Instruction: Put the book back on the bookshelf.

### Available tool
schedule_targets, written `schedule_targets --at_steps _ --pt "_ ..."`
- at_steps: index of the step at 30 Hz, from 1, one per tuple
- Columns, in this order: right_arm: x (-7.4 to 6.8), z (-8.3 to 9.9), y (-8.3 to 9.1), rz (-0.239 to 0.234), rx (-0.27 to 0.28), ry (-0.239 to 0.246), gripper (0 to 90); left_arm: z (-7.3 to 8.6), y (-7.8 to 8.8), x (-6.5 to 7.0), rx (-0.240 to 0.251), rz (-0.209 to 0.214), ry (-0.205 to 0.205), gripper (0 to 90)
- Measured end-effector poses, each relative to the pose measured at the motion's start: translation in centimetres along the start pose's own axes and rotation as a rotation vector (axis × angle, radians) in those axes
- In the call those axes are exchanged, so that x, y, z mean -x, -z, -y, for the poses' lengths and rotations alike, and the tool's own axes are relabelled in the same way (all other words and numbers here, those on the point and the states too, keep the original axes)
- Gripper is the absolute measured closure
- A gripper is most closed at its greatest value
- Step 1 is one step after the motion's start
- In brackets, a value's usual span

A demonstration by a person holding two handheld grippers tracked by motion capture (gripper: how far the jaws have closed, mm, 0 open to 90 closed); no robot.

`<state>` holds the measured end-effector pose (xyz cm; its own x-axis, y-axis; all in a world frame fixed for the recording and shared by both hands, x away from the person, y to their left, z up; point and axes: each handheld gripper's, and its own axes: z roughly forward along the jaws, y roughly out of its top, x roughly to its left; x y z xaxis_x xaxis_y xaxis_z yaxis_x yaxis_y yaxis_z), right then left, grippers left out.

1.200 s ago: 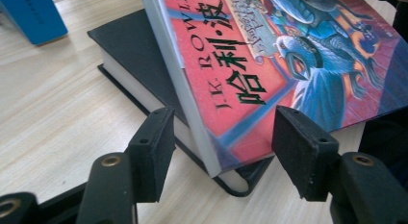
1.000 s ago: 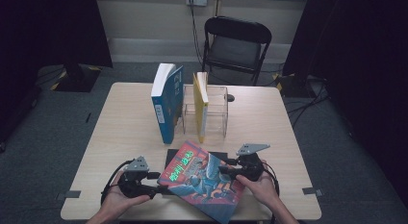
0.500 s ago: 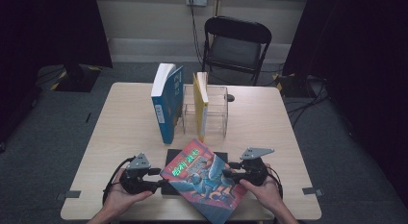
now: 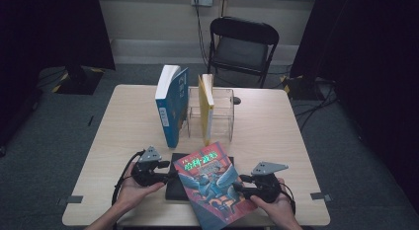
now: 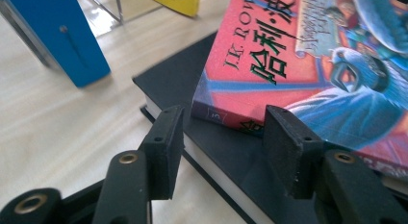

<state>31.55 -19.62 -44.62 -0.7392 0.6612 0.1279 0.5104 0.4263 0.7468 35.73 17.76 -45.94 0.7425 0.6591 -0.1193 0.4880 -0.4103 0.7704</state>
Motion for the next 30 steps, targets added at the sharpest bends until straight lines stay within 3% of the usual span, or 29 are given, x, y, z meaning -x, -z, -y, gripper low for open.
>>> schedule_targets --at_steps 4,7,9,12,14,15,16,17,20,23,27,30 --pt "-0.3 0.2 0.1 -0.006 0.000 -0.008 54.9 -0.7 -0.9 -0.5 0.015 -0.016 0.029 50.5" --pt "-0.7 0.3 0.4 -0.006 -0.011 0.009 55.2 -1.3 -1.6 -0.7 0.026 -0.038 0.023 50.6" --pt "-1.1 0.5 0.6 -0.011 -0.012 0.015 55.5 -1.6 -2.1 -0.9 0.028 -0.039 0.043 50.2" --pt "-1.1 0.7 0.8 -0.014 -0.004 0.012 57.6 -1.9 -2.3 -0.9 0.037 -0.055 0.030 49.4" --pt "-0.9 0.8 0.7 -0.015 0.013 0.024 56.1 -1.9 -2.1 -0.2 0.068 -0.047 -0.009 56.0" --pt "-0.6 0.8 0.6 -0.009 0.023 0.014 53.3 -1.9 -2.0 -0.1 0.067 -0.040 -0.002 56.4" --pt "-0.4 0.7 0.5 -0.009 0.030 0.002 53.1 -2.0 -1.7 -0.1 0.075 -0.005 0.032 54.7" --pt "-0.2 0.6 0.4 -0.010 0.032 0.002 51.8 -2.0 -1.4 0.1 0.090 0.059 0.096 53.1" --pt "0.5 -0.1 -0.1 0.008 0.047 -0.003 47.7 -1.7 -1.2 1.0 0.074 0.052 0.085 52.8" --pt "1.2 -1.2 -1.2 0.005 0.050 -0.006 41.9 -1.2 -1.6 1.3 0.045 0.093 0.110 48.8" --pt "1.9 -2.2 -2.8 0.027 0.047 -0.020 34.1 -1.0 -1.7 1.8 0.042 0.096 0.104 46.9" --pt "2.1 -2.2 -3.3 0.009 0.052 -0.052 34.8 -1.0 -2.2 1.7 0.037 0.135 0.148 44.7"
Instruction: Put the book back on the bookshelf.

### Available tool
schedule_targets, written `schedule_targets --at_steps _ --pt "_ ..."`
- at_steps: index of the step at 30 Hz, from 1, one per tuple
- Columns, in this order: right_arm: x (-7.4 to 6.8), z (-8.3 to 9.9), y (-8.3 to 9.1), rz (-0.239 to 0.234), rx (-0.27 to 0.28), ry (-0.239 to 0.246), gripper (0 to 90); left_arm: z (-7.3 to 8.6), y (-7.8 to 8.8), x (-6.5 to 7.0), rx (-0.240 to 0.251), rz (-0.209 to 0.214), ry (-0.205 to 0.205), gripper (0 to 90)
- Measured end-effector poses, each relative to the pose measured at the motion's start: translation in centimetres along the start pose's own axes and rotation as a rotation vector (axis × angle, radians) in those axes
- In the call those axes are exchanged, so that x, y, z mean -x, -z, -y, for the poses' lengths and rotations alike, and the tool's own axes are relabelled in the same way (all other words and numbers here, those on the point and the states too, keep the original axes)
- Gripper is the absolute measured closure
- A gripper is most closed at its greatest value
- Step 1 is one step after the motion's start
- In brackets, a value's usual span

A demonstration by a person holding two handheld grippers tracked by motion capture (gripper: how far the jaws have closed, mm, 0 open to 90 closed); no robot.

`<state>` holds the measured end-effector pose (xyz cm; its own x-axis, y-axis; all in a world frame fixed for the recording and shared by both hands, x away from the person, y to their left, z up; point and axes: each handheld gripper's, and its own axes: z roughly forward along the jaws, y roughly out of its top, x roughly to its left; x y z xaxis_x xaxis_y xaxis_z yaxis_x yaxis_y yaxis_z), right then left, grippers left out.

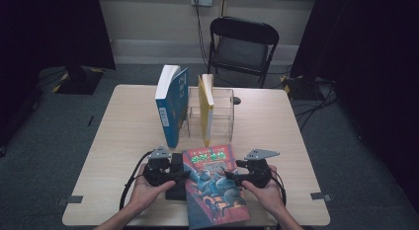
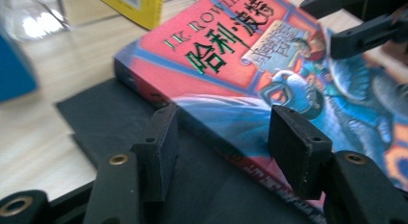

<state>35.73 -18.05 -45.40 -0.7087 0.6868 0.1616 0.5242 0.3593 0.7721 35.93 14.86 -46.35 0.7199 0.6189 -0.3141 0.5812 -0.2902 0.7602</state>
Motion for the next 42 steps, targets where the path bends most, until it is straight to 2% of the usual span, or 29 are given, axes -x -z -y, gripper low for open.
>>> schedule_targets --at_steps 2,7,11,12,14,18,20,23,26,32,35,38,42 --pt "-0.1 0.1 0.1 0.004 -0.002 -0.002 35.3 -0.1 -0.1 0.1 -0.001 -0.003 -0.012 41.8" --pt "-0.6 0.4 0.7 0.010 -0.017 -0.002 39.6 -0.4 -0.2 0.2 -0.018 -0.016 -0.026 40.9" --pt "-1.1 0.7 1.1 0.019 -0.031 0.000 39.9 -1.1 -0.8 0.6 -0.024 -0.057 -0.074 40.4" --pt "-1.2 0.8 1.3 0.016 -0.031 -0.001 40.0 -1.2 -1.1 0.7 -0.012 -0.065 -0.082 40.4" --pt "-1.3 1.2 1.6 0.012 -0.024 -0.002 40.0 -1.3 -1.2 0.6 -0.009 -0.060 -0.085 39.6" --pt "-1.3 1.4 1.6 0.010 -0.008 0.000 36.5 -1.1 -0.9 0.6 -0.037 -0.029 -0.040 39.5" --pt "-1.0 1.4 1.4 0.013 -0.009 -0.013 28.9 -0.7 -0.5 0.9 -0.049 -0.005 -0.051 39.6" --pt "-0.5 1.4 1.2 -0.003 -0.011 -0.040 26.6 0.0 -0.1 1.2 -0.042 0.027 -0.047 41.3" --pt "-0.4 1.3 0.9 -0.012 -0.014 -0.050 25.7 0.1 -0.1 1.4 -0.047 0.032 -0.039 39.5" --pt "0.0 1.0 0.3 -0.046 -0.027 -0.070 20.6 0.0 -0.4 1.8 -0.045 0.013 -0.037 37.6" --pt "0.5 1.2 0.2 -0.068 -0.041 -0.105 18.0 0.0 -0.5 1.7 -0.041 0.026 -0.035 38.6" --pt "0.7 1.4 0.2 -0.083 -0.041 -0.120 18.3 0.0 -0.5 1.7 -0.039 0.030 -0.036 39.3" --pt "0.5 1.2 0.4 -0.072 -0.049 -0.113 20.5 0.0 -0.6 1.7 -0.037 0.031 -0.035 39.2"
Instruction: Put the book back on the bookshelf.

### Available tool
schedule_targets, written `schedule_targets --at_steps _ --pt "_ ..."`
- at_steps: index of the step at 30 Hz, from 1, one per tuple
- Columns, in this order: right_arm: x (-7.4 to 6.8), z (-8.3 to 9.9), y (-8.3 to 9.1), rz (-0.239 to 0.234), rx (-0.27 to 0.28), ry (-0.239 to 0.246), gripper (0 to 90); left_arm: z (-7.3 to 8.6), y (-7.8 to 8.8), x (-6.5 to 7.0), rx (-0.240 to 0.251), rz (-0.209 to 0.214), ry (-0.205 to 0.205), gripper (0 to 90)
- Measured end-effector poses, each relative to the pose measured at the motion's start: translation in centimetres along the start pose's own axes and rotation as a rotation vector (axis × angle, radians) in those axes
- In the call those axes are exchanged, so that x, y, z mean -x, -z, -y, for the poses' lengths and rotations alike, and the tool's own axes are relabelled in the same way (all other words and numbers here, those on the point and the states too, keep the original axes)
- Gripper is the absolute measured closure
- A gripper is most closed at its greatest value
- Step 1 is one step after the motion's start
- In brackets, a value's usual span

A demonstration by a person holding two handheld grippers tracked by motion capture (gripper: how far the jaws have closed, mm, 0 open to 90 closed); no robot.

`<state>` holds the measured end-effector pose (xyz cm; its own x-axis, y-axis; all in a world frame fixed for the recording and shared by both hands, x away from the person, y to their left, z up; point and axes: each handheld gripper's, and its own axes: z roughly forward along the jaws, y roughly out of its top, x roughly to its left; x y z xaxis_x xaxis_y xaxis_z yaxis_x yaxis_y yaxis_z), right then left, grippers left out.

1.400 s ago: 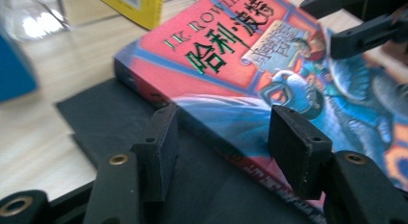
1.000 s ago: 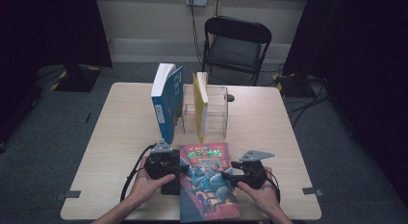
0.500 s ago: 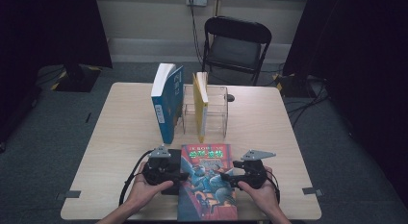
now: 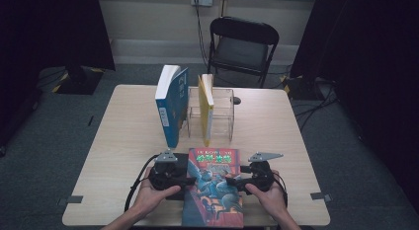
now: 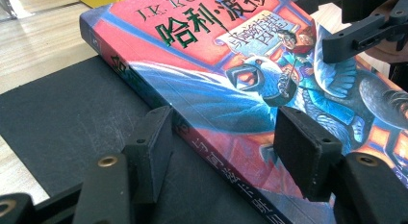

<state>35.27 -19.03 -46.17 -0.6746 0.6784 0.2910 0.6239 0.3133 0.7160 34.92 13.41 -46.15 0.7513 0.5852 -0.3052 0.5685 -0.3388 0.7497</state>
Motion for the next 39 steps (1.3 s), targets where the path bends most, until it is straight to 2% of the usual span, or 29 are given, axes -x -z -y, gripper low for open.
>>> schedule_targets --at_steps 3,4,7,12,17,21,23,27,30,32,35,37,39 --pt "-0.1 0.0 0.3 0.024 0.021 0.002 30.4 0.0 0.0 0.0 0.002 0.000 0.000 39.2" --pt "-0.2 -0.1 0.7 0.038 0.043 0.020 38.6 0.0 0.0 0.0 0.002 -0.001 -0.001 39.2" --pt "-0.2 -0.2 1.3 0.004 0.088 0.026 45.7 0.1 0.0 0.0 0.003 -0.001 -0.006 39.2" --pt "-0.6 -0.4 1.2 0.000 0.079 0.023 47.3 0.1 0.0 0.0 0.005 -0.003 -0.008 39.2" --pt "-0.8 0.5 1.5 -0.025 0.050 -0.020 46.5 0.1 0.0 0.0 0.005 -0.002 -0.010 39.0" --pt "-0.8 0.4 1.3 -0.044 0.052 -0.039 46.4 0.1 0.0 -0.1 0.007 0.000 -0.015 38.8" --pt "-0.9 0.1 0.8 -0.050 0.057 -0.040 46.0 0.1 0.0 -0.2 0.010 0.009 -0.021 37.9" --pt "-0.8 -0.6 -0.2 -0.054 0.066 -0.040 44.4 0.1 -0.1 -0.1 0.013 -0.003 -0.022 36.7" --pt "-0.4 -1.3 -0.9 -0.079 0.067 -0.064 45.1 0.0 -0.1 -0.2 0.006 0.001 -0.026 36.5" --pt "-0.2 -1.7 -1.3 -0.093 0.058 -0.053 45.6 -0.1 -0.2 -0.2 0.009 0.000 -0.017 36.6" --pt "0.1 -2.8 -2.4 -0.131 0.045 -0.074 46.3 -0.5 -0.5 -0.3 0.007 -0.022 -0.009 36.0" --pt "-0.2 -3.2 -2.8 -0.129 0.028 -0.054 51.3 -0.6 -0.5 -0.5 0.005 -0.020 -0.012 35.8" --pt "-0.2 -3.1 -2.8 -0.148 0.026 -0.061 57.7 -0.5 -0.5 -0.5 0.008 -0.015 -0.010 36.2"
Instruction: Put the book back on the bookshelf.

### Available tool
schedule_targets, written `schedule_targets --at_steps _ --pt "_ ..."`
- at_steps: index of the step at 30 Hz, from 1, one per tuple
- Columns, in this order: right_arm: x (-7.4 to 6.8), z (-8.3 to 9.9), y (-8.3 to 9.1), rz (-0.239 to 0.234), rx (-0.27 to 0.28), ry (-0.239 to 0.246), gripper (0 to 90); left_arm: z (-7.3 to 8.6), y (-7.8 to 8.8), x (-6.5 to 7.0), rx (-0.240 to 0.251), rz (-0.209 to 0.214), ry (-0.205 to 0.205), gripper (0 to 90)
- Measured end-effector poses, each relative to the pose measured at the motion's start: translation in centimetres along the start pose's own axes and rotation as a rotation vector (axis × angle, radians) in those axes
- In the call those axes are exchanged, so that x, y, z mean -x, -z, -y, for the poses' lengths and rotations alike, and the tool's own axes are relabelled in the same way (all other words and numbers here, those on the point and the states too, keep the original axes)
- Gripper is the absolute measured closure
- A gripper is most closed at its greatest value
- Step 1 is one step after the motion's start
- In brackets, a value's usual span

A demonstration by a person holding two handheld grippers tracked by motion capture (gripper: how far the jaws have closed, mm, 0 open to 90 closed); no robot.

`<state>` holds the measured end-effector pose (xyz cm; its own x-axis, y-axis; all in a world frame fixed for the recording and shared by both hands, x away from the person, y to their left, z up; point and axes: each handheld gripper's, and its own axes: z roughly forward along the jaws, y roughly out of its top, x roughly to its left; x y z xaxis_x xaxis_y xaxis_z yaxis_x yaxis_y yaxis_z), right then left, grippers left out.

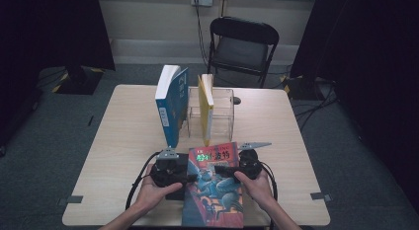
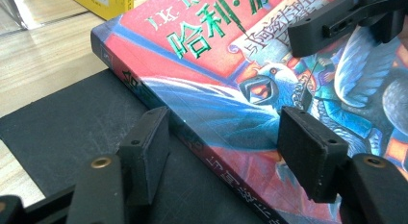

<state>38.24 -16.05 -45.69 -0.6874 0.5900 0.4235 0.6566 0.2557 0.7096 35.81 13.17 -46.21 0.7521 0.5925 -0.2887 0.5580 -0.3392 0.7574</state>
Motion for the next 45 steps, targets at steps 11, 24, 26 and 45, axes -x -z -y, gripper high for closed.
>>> schedule_targets --at_steps 11,24,26,45 --pt "-0.9 -0.1 1.5 -0.037 0.061 0.032 76.4 -0.4 -0.2 -0.9 0.022 0.026 0.073 34.7" --pt "-2.8 -0.7 2.5 -0.037 0.093 0.096 78.3 -1.0 -0.7 -1.6 0.029 0.116 0.152 34.4" --pt "-2.9 -0.7 2.5 -0.033 0.092 0.103 78.3 -1.0 -0.7 -1.6 0.033 0.128 0.156 34.5" --pt "-3.3 -1.0 2.9 -0.009 0.083 0.127 80.4 -2.3 -0.4 0.5 0.049 0.234 0.085 56.2"
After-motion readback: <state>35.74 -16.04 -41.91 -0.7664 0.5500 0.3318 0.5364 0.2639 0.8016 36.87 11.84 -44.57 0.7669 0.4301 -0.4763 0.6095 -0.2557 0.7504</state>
